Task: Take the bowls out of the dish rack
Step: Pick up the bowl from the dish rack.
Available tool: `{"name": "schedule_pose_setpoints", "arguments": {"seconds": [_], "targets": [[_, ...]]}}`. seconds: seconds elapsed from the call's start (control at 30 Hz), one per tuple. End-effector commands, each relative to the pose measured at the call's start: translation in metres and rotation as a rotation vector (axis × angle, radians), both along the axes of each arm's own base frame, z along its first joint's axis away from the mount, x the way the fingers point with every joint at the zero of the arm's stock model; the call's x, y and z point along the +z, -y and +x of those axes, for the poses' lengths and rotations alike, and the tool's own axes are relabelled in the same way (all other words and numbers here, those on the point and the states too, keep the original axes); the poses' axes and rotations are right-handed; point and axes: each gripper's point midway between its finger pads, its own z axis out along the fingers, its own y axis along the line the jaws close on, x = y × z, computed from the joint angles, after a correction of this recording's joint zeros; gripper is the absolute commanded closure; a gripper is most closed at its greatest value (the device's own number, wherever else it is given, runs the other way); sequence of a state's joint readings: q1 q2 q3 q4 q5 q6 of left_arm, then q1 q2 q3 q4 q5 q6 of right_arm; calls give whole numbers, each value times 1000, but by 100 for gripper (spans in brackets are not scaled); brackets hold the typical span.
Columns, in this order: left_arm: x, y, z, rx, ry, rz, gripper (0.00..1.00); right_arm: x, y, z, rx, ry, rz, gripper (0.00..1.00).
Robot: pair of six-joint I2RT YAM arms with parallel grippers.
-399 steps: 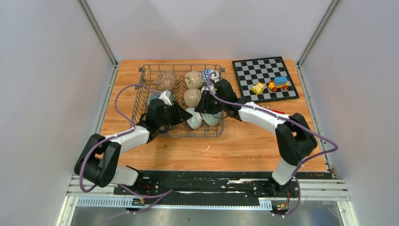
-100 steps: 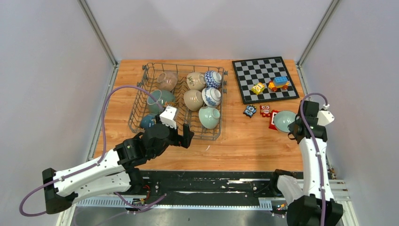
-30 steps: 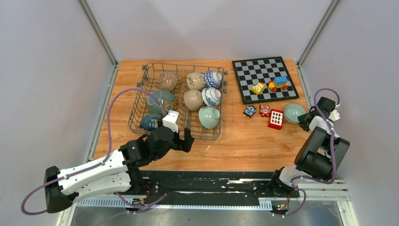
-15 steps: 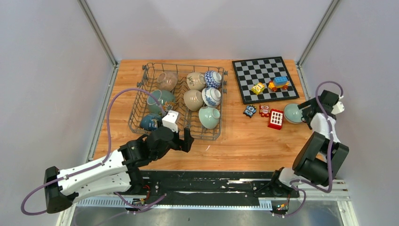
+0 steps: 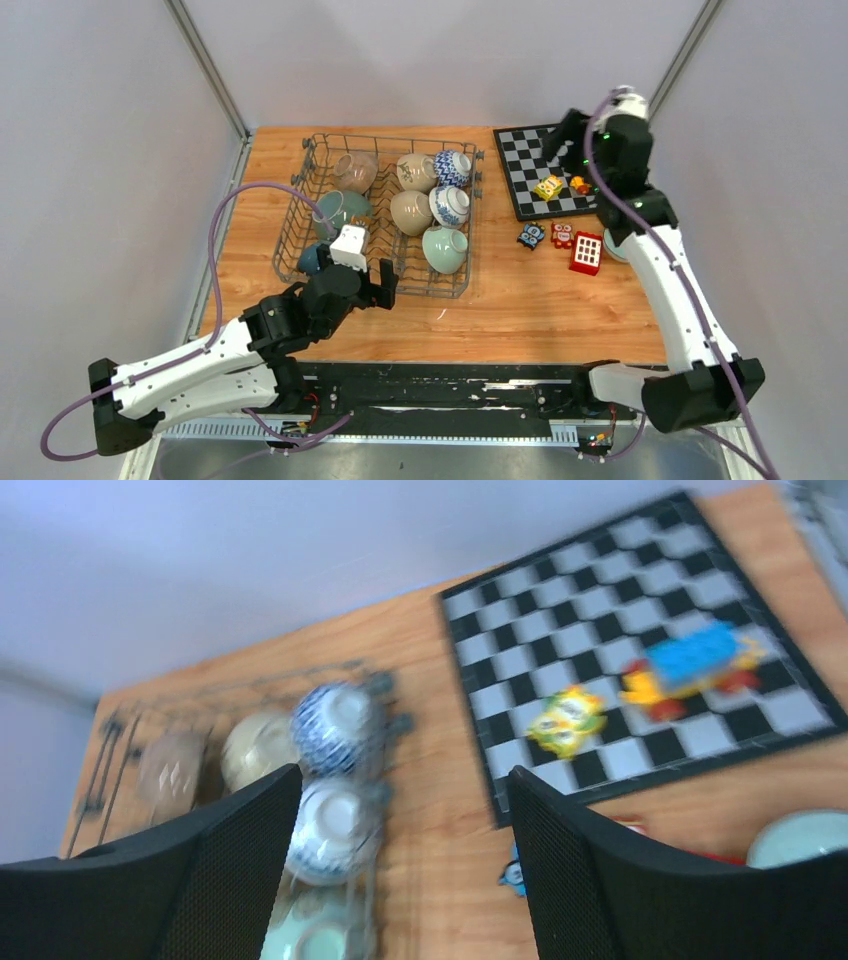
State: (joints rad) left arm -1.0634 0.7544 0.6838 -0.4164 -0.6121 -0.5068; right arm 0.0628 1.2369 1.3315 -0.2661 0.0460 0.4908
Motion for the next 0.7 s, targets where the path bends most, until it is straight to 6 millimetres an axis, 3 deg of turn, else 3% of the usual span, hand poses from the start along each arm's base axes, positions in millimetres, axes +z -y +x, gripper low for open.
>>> {"name": "schedule_pose_setpoints", "arguments": {"seconds": [0.0,0.1,0.2,0.47,0.67], "targets": [[24,-18,13,87,89,30,0,19,-85,-46,286,55,-251,21],[26,-21,15,85,110,68,0,10,-129,-76,453,83,-300,22],[28,-23,18,91,123,104,0,-8,-156,-99,558,80,-320,24],[35,-15,29,149,168,16,3,-103,-195,-118,694,-56,-268,27],[25,28,27,10,86,-107,0,-130,-210,-131,761,-152,-178,28]]}}
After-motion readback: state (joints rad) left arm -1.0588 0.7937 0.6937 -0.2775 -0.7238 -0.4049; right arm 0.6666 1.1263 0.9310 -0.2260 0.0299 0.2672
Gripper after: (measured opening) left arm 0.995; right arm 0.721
